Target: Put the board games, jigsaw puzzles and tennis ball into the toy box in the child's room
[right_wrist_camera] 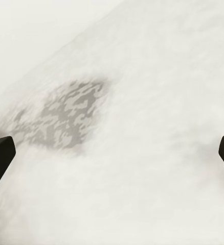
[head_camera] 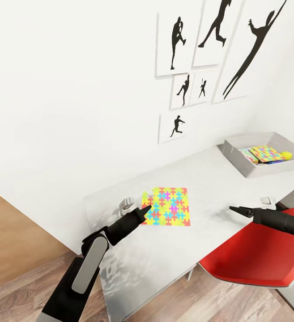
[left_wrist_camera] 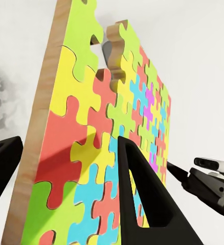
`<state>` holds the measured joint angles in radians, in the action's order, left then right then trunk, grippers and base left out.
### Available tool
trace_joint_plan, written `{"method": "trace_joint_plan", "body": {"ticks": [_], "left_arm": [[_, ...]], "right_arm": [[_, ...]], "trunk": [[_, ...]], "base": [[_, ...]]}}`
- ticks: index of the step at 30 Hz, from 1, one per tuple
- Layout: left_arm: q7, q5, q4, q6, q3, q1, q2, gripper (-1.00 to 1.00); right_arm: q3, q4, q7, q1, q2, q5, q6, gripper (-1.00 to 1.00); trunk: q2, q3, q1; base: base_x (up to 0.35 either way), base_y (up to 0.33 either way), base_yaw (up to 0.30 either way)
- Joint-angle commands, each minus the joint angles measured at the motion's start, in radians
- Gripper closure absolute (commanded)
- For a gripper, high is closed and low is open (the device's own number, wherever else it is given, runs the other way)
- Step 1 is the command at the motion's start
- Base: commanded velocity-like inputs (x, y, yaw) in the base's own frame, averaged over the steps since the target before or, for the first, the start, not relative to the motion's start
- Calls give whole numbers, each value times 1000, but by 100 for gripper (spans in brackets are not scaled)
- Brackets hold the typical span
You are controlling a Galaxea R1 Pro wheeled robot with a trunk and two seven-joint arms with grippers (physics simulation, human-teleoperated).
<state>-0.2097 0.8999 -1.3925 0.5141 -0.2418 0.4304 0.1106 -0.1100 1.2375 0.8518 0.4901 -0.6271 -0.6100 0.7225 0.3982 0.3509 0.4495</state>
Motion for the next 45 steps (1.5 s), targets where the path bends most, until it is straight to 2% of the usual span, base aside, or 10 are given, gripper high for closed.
{"method": "trace_joint_plan", "body": {"ticks": [1,30,45], "left_arm": [[-1,5,0,6,1,1,0,100],[-1,4,-1,4,0,1,-2,100],[0,3,-1,3,-2,1,-2,100]], "right_arm": [[0,0,1,0,0,-4,6,-100],[0,4,0,-6,4,-4,1,-100],[0,-2,2,-14,7,-2,-13,-100]], "trunk": [[2,2,1],[2,2,1],[2,2,1]], "base": [[0,0,0],[-1,-3,0],[-137,-192,0]]}}
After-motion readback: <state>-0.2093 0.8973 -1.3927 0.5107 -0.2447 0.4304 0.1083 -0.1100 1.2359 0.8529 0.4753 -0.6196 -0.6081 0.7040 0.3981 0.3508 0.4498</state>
